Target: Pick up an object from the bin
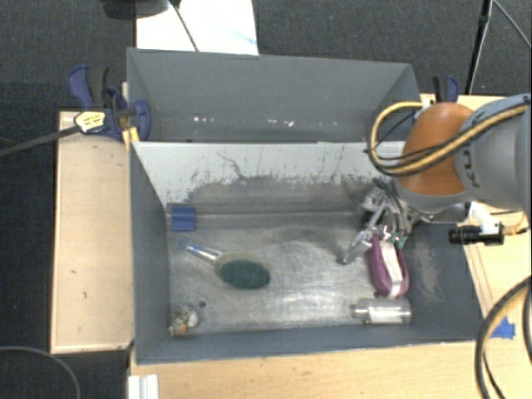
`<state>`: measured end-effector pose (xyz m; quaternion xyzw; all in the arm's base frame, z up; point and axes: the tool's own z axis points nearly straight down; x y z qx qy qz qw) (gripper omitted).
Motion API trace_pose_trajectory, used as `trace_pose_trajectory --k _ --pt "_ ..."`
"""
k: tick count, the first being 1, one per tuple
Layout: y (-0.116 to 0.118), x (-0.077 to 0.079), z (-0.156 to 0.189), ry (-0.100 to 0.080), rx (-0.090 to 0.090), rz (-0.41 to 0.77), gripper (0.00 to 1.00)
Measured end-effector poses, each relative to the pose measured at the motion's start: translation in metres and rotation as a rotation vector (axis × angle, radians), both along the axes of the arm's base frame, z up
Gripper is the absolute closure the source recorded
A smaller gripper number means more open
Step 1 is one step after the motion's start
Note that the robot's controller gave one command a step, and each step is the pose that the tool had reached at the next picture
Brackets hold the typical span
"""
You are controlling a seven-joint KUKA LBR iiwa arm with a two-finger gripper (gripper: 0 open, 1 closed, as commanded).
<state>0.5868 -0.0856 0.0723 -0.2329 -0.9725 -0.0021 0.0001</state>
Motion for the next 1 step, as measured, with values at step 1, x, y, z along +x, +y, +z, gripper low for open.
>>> trace_pose_trajectory --k 1 --pt "-0.0536 -0.014 0.0119 -0.004 0.005 0.032 0.0"
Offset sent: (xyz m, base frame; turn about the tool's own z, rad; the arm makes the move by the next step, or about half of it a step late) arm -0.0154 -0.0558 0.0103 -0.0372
